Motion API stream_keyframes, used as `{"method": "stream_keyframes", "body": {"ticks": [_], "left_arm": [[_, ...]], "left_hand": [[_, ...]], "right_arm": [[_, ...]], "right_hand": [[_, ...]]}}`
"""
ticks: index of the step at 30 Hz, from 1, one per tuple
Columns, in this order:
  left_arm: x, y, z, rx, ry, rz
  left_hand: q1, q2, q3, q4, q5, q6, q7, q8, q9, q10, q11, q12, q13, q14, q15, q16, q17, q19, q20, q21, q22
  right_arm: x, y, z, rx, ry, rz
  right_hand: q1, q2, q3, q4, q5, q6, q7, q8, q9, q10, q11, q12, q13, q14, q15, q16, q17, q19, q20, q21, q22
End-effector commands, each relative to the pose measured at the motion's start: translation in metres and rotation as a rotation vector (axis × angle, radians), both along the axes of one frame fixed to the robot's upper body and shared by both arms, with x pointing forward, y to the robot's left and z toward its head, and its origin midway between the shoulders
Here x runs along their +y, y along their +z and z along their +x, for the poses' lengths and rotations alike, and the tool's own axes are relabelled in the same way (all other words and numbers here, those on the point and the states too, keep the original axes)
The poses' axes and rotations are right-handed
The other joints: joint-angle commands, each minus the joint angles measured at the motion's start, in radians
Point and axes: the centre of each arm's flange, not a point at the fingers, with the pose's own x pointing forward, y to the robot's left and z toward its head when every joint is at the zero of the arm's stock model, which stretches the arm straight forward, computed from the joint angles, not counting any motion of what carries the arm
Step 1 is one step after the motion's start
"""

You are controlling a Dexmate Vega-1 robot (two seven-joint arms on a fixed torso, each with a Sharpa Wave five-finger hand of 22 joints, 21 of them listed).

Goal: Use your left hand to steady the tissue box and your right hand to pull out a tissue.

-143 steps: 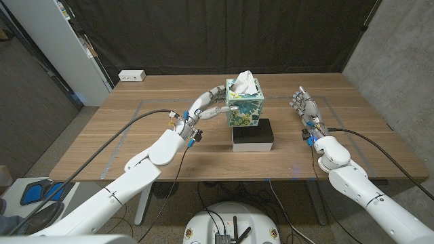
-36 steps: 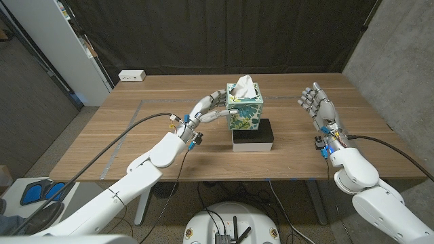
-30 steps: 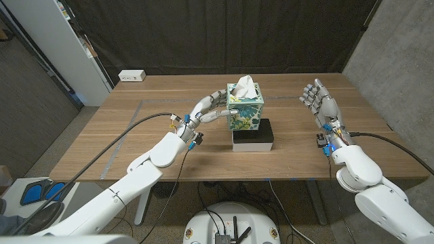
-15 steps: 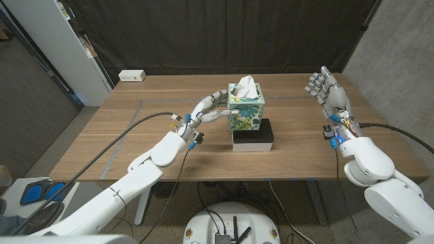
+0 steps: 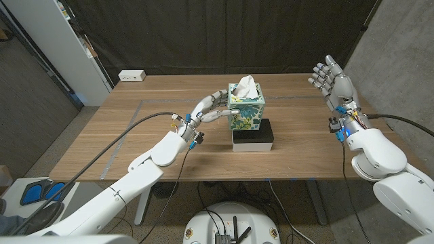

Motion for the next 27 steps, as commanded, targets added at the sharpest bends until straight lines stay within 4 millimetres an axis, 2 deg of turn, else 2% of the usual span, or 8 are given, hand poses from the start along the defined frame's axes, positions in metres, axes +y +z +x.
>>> {"method": "stream_keyframes", "body": {"ticks": [1,2,11,27], "left_arm": [[0.0004,0.0008,0.0000,-0.001,-0.004,-0.006],[0.0003,0.0011,-0.0003,-0.007,0.002,-0.003],[-0.0009,0.0031,-0.0002,-0.003,-0.008,0.003],[-0.0025,0.0043,-0.0015,-0.016,0.002,0.004]], "left_hand": [[0.148,0.150,-0.002,-0.001,0.007,0.009,0.024,0.006,0.006,0.006,0.002,0.001,0.004,0.010,-0.005,0.001,0.002,0.007,-0.001,0.009,0.006],[0.148,0.150,-0.002,-0.001,0.007,0.010,0.024,0.006,0.006,0.006,0.002,0.001,0.004,0.010,-0.006,0.001,0.002,0.008,-0.001,0.009,0.006],[0.151,0.153,-0.005,0.000,0.008,0.011,0.024,0.006,0.007,0.007,-0.002,0.000,0.007,0.011,-0.006,0.001,0.002,0.009,-0.002,0.009,0.006],[0.155,0.156,-0.010,0.000,0.008,0.012,0.024,0.004,0.008,0.010,-0.001,0.000,0.011,0.014,-0.006,0.001,0.003,0.010,-0.003,0.010,0.006]], "right_arm": [[0.0014,0.0028,-0.0061,-0.038,-0.104,-0.045],[0.0016,0.0023,-0.0068,-0.052,-0.129,-0.052],[0.0040,0.0017,-0.0096,-0.104,-0.273,-0.176],[0.0111,0.0015,-0.0113,-0.193,-0.470,-0.325]], "right_hand": [[-0.003,0.003,0.002,-0.003,0.003,0.009,0.004,0.001,0.005,0.013,-0.002,0.005,0.002,0.014,0.004,0.003,0.001,0.008,0.004,0.001,0.004],[0.002,0.005,0.005,-0.005,0.005,0.018,0.005,0.004,0.005,0.023,-0.004,0.008,0.002,0.021,-0.004,0.005,0.001,0.019,0.000,0.004,0.004],[0.014,0.011,0.012,-0.009,0.008,0.039,-0.004,0.011,0.005,0.039,-0.012,0.012,0.001,0.041,-0.007,0.012,0.000,0.040,-0.003,0.010,0.004],[0.037,0.019,0.024,-0.018,0.013,0.054,-0.016,0.014,0.005,0.052,-0.026,0.014,0.001,0.050,-0.016,0.014,-0.001,0.046,-0.010,0.009,0.004]]}}
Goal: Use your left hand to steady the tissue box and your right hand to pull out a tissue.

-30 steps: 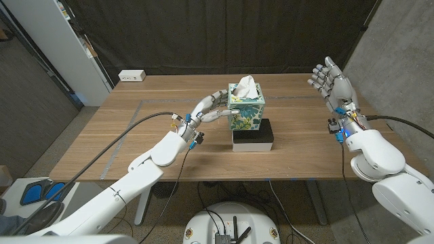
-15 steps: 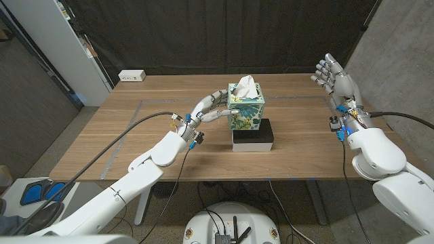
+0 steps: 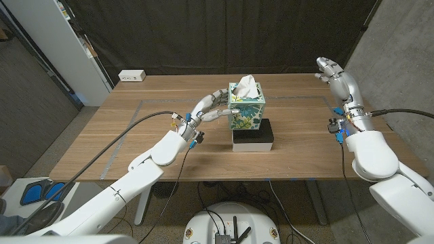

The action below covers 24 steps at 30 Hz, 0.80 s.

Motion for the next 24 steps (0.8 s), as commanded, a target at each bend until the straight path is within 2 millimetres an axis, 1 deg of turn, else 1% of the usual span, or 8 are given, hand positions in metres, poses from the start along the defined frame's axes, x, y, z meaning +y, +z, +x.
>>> {"method": "stream_keyframes", "body": {"ticks": [1,3,7,14,17,19,22,24], "left_arm": [[-0.002,0.001,0.000,-0.006,0.000,0.004],[-0.002,0.001,0.001,0.000,-0.002,0.000],[-0.002,0.000,0.001,0.001,0.000,0.000],[-0.004,0.001,0.002,0.001,0.001,0.002],[-0.004,0.001,0.003,0.003,-0.004,0.002],[-0.004,0.001,0.003,0.002,-0.004,0.001],[-0.004,0.001,0.004,0.002,-0.006,-0.005],[-0.005,0.001,0.004,0.007,-0.011,0.000]], "left_hand": [[0.140,0.153,-0.004,-0.001,0.004,0.009,0.027,0.004,0.003,0.009,-0.002,-0.001,0.006,0.011,-0.003,0.004,0.003,0.010,-0.002,0.004,0.006],[0.140,0.152,-0.005,-0.001,0.004,0.010,0.027,0.004,0.003,0.009,-0.003,-0.001,0.007,0.011,-0.004,0.004,0.003,0.010,-0.003,0.004,0.006],[0.141,0.153,-0.007,0.000,0.004,0.010,0.026,0.004,0.003,0.013,-0.003,0.000,0.008,0.008,-0.004,0.002,0.003,0.009,-0.001,0.004,0.006],[0.143,0.154,-0.008,-0.001,0.004,0.010,0.026,0.003,0.004,0.012,-0.004,-0.001,0.009,0.010,-0.004,0.002,0.003,0.009,-0.001,0.004,0.006],[0.143,0.155,-0.009,-0.001,0.004,0.009,0.024,0.003,0.004,0.012,-0.004,-0.001,0.010,0.011,-0.004,0.003,0.004,0.008,-0.001,0.004,0.006],[0.144,0.156,-0.010,-0.001,0.004,0.011,0.025,0.003,0.004,0.012,-0.002,-0.002,0.010,0.011,-0.004,0.002,0.004,0.008,-0.002,0.004,0.006],[0.145,0.157,-0.010,-0.001,0.005,0.010,0.024,0.002,0.005,0.013,-0.004,-0.001,0.011,0.011,-0.003,0.002,0.004,0.007,-0.002,0.003,0.006],[0.146,0.157,-0.010,-0.001,0.005,0.011,0.025,0.003,0.005,0.013,-0.004,-0.002,0.012,0.011,-0.003,0.002,0.004,0.007,-0.002,0.003,0.006]], "right_arm": [[0.006,0.002,-0.002,-0.070,-0.156,-0.115],[0.008,0.001,-0.003,-0.105,-0.210,-0.139],[0.008,0.000,-0.003,-0.103,-0.219,-0.144],[0.012,0.000,-0.005,-0.126,-0.324,-0.205],[0.013,0.000,-0.004,-0.112,-0.325,-0.217],[0.014,0.000,-0.005,-0.125,-0.367,-0.241],[0.017,0.000,-0.008,-0.157,-0.487,-0.275],[0.016,0.000,-0.008,-0.170,-0.511,-0.295]], "right_hand": [[0.015,-0.003,0.009,-0.003,0.005,0.009,-0.007,0.005,0.005,0.013,-0.009,0.006,0.001,0.007,-0.002,0.002,-0.001,0.006,-0.006,0.003,0.004],[0.017,-0.003,0.010,-0.003,0.006,0.011,-0.007,0.006,0.005,0.014,-0.013,0.006,0.001,0.007,-0.002,0.002,-0.001,0.006,-0.006,0.003,0.004],[0.031,0.003,0.017,-0.006,0.008,0.019,-0.005,0.007,0.006,0.025,-0.016,0.008,0.001,0.018,-0.011,0.005,-0.002,0.019,-0.016,0.006,0.004],[0.043,0.007,0.024,-0.008,0.010,0.029,-0.009,0.009,0.006,0.034,-0.017,0.009,0.002,0.026,-0.017,0.008,-0.002,0.024,-0.017,0.006,0.004],[0.049,0.009,0.026,-0.009,0.011,0.030,-0.010,0.009,0.006,0.037,-0.019,0.010,0.002,0.028,-0.017,0.008,-0.002,0.025,-0.018,0.005,0.004],[0.052,0.010,0.028,-0.009,0.011,0.032,-0.010,0.009,0.006,0.037,-0.020,0.009,0.002,0.029,-0.017,0.008,-0.002,0.027,-0.018,0.005,0.004],[0.055,0.011,0.030,-0.010,0.012,0.033,-0.011,0.009,0.006,0.038,-0.022,0.009,0.002,0.030,-0.019,0.008,-0.002,0.027,-0.019,0.005,0.004],[0.058,0.012,0.031,-0.010,0.013,0.035,-0.014,0.009,0.006,0.039,-0.026,0.009,0.002,0.030,-0.020,0.008,-0.002,0.029,-0.019,0.005,0.004]]}}
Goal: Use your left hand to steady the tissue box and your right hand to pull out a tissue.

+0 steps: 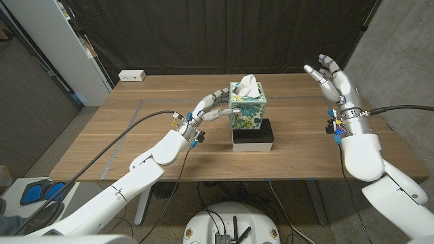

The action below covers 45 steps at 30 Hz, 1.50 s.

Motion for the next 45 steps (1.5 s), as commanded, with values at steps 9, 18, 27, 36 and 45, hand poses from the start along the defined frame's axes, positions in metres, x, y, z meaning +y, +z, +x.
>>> {"method": "stream_keyframes", "body": {"ticks": [9,18,27,36,45], "left_arm": [[-0.003,0.001,0.002,-0.001,-0.004,0.000],[-0.003,0.002,0.004,0.001,-0.006,0.001],[-0.004,0.002,0.004,0.001,-0.011,0.007],[-0.005,0.003,0.004,-0.003,-0.008,0.010],[-0.005,0.003,0.003,-0.003,-0.010,0.011]], "left_hand": [[0.149,0.157,-0.005,0.001,0.006,0.010,0.024,0.005,0.006,0.006,0.001,-0.003,0.004,0.007,0.000,0.005,0.004,0.009,-0.001,0.004,0.006],[0.151,0.159,-0.006,0.001,0.006,0.011,0.023,0.004,0.007,0.006,-0.001,-0.004,0.005,0.009,-0.002,0.006,0.004,0.008,-0.001,0.004,0.005],[0.152,0.160,-0.009,0.001,0.006,0.011,0.022,0.003,0.008,0.007,-0.001,-0.004,0.007,0.009,-0.003,0.005,0.005,0.008,-0.001,0.004,0.005],[0.154,0.161,-0.011,0.001,0.006,0.015,0.023,0.004,0.008,0.007,0.000,-0.005,0.009,0.010,-0.003,0.005,0.005,0.008,0.000,0.004,0.005],[0.155,0.163,-0.014,0.001,0.006,0.016,0.022,0.004,0.009,0.011,-0.002,-0.005,0.011,0.009,-0.002,0.005,0.005,0.009,0.000,0.004,0.005]], "right_arm": [[0.007,0.003,-0.003,-0.057,-0.235,-0.132],[0.013,0.010,-0.003,-0.036,-0.182,-0.161],[0.026,0.017,-0.003,-0.038,-0.159,-0.219],[0.037,0.027,-0.004,-0.041,-0.140,-0.280],[0.048,0.036,-0.004,-0.025,-0.091,-0.337]], "right_hand": [[0.032,0.003,0.017,0.001,0.007,0.013,-0.008,0.005,0.007,0.013,-0.015,0.008,0.003,0.021,-0.006,0.011,0.003,0.014,-0.001,0.005,0.004],[0.043,0.005,0.022,0.000,0.009,0.020,-0.018,0.005,0.007,0.016,-0.027,0.007,0.003,0.019,-0.007,0.010,0.003,0.014,0.000,0.003,0.004],[0.064,0.009,0.032,-0.004,0.014,0.029,-0.030,0.007,0.007,0.020,-0.035,0.007,0.004,0.018,-0.011,0.008,0.003,0.013,-0.004,0.001,0.004],[0.111,0.021,0.055,-0.014,0.028,0.037,-0.043,0.010,0.008,0.022,-0.051,0.005,0.006,0.020,-0.021,0.008,0.001,0.013,-0.012,-0.002,0.003],[0.138,0.024,0.067,-0.016,0.036,0.042,-0.047,0.010,0.008,0.022,-0.051,0.004,0.006,0.019,-0.024,0.007,0.000,0.012,-0.014,-0.003,0.003]]}}
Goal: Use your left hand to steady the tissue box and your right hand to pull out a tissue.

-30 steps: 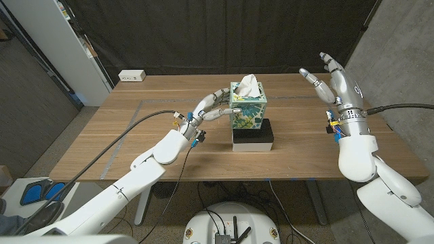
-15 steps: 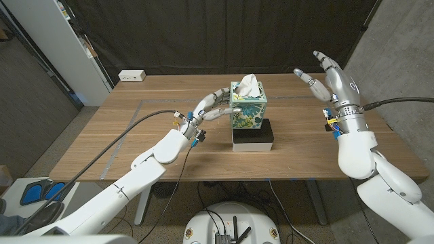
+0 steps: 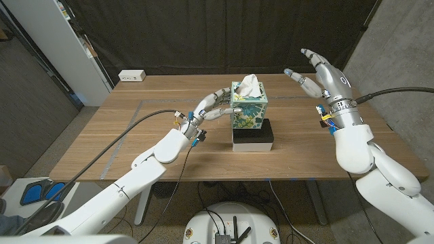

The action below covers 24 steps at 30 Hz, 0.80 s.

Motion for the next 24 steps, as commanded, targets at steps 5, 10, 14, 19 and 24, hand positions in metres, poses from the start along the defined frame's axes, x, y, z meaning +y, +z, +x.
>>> {"method": "stream_keyframes", "body": {"ticks": [5,10,14,19,24], "left_arm": [[-0.002,0.000,-0.002,-0.004,0.002,0.004],[-0.003,0.000,-0.001,0.000,-0.002,0.006],[-0.004,0.000,-0.003,-0.004,-0.001,0.007],[-0.004,-0.001,-0.004,-0.005,0.001,0.006],[-0.004,-0.001,-0.005,-0.004,0.001,0.009]], "left_hand": [[0.155,0.164,-0.004,0.001,0.006,0.011,0.016,0.007,0.004,0.010,-0.003,0.000,0.003,0.009,-0.004,0.006,0.006,0.008,0.001,0.003,0.005],[0.156,0.165,-0.005,0.001,0.006,0.012,0.016,0.007,0.005,0.010,-0.004,0.000,0.004,0.010,-0.003,0.007,0.006,0.008,0.001,0.003,0.005],[0.156,0.167,-0.006,0.001,0.006,0.012,0.016,0.007,0.005,0.010,-0.002,-0.001,0.004,0.009,-0.005,0.006,0.006,0.008,0.001,0.003,0.005],[0.157,0.168,-0.007,0.001,0.006,0.012,0.016,0.006,0.005,0.011,-0.003,-0.001,0.005,0.010,-0.006,0.006,0.006,0.008,0.001,0.002,0.005],[0.159,0.169,-0.007,0.000,0.006,0.011,0.016,0.005,0.006,0.010,-0.002,-0.002,0.006,0.010,-0.004,0.006,0.006,0.008,0.001,0.002,0.005]], "right_arm": [[0.021,0.014,-0.003,0.016,0.060,-0.105],[0.027,0.016,-0.004,0.017,0.062,-0.147],[0.032,0.018,-0.004,0.016,0.069,-0.166],[0.037,0.022,-0.007,0.026,0.078,-0.200],[0.043,0.024,-0.011,0.033,0.075,-0.236]], "right_hand": [[0.030,0.003,0.014,0.003,0.013,0.003,-0.008,0.006,0.003,0.007,-0.007,0.004,0.004,0.002,-0.006,0.002,-0.001,0.004,-0.005,-0.004,0.003],[0.040,0.002,0.017,0.003,0.015,0.004,-0.008,0.006,0.004,0.006,-0.008,0.003,0.005,0.002,-0.007,0.001,-0.001,0.005,-0.005,-0.003,0.003],[0.047,0.000,0.019,0.003,0.017,0.008,-0.007,0.007,0.004,0.007,-0.009,0.003,0.005,0.003,-0.008,0.002,-0.001,0.006,-0.006,-0.003,0.003],[0.059,-0.002,0.023,0.005,0.021,0.008,-0.012,0.006,0.004,0.007,-0.010,0.002,0.005,0.002,-0.008,0.001,-0.001,0.005,-0.007,-0.005,0.003],[0.069,-0.005,0.026,0.006,0.024,0.010,-0.010,0.005,0.004,0.007,-0.009,0.002,0.006,0.003,-0.008,0.001,-0.001,0.008,-0.006,-0.004,0.003]]}}
